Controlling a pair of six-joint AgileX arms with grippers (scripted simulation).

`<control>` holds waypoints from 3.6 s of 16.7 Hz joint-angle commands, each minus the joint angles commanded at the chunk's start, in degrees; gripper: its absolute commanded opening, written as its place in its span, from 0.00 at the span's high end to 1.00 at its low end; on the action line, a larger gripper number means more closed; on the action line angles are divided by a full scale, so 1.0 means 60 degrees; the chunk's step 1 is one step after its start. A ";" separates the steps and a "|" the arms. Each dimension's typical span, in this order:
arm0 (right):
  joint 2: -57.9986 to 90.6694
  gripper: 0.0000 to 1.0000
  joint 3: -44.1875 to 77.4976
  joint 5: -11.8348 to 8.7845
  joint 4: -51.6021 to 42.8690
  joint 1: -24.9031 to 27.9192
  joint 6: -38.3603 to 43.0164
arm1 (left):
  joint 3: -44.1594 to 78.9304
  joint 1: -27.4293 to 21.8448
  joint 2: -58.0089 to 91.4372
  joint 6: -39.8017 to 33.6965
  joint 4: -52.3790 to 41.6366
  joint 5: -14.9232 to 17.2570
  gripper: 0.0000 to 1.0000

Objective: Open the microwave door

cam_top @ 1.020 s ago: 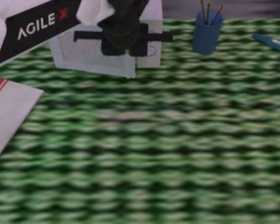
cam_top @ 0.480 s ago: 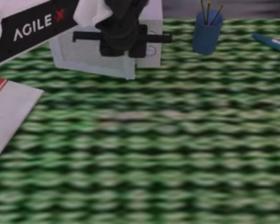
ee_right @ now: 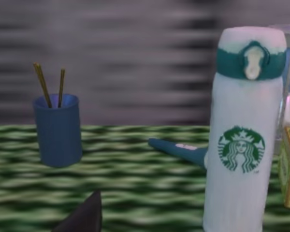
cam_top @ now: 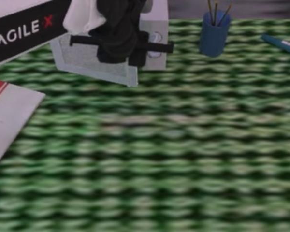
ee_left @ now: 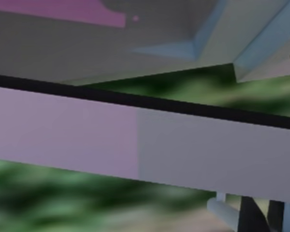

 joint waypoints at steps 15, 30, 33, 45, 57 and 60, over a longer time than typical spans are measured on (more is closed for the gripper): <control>0.0000 0.00 0.0000 0.0000 0.0000 0.0000 0.0000 | 0.0000 0.0000 0.0000 0.0000 0.0000 0.0000 1.00; 0.0000 0.00 0.0000 0.0000 0.0000 0.0000 0.0000 | -0.1088 0.0160 -0.0659 0.0916 0.0393 0.0499 1.00; 0.0000 0.00 0.0000 0.0000 0.0000 0.0000 0.0000 | -0.1227 0.0202 -0.0863 0.1095 0.0540 0.0594 1.00; 0.0000 0.00 0.0000 0.0000 0.0000 0.0000 0.0000 | -0.1227 0.0202 -0.0863 0.1095 0.0540 0.0594 1.00; 0.0000 0.00 0.0000 0.0000 0.0000 0.0000 0.0000 | -0.1254 0.0144 -0.0829 0.1058 0.0538 0.0647 1.00; 0.0000 0.00 0.0000 0.0000 0.0000 0.0000 0.0000 | -0.1497 0.0236 -0.1055 0.1343 0.0647 0.0783 1.00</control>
